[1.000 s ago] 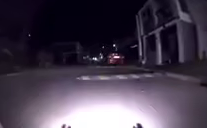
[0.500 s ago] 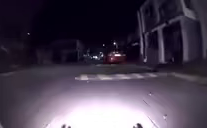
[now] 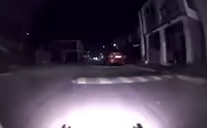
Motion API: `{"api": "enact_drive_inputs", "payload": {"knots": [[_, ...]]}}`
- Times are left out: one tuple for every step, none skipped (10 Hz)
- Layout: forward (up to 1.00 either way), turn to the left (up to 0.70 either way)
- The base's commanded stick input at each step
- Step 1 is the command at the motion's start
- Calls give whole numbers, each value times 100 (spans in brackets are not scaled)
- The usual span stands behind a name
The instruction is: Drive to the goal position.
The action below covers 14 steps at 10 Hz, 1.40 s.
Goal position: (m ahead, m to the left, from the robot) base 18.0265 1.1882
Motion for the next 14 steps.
{"api": "enact_drive_inputs", "payload": {"knots": [[60,0],[60,0],[60,0],[60,0],[60,0],[60,0],[60,0],[60,0],[60,-11],[60,-15],[60,-15],[60,-15],[60,-15],[60,-15]]}}
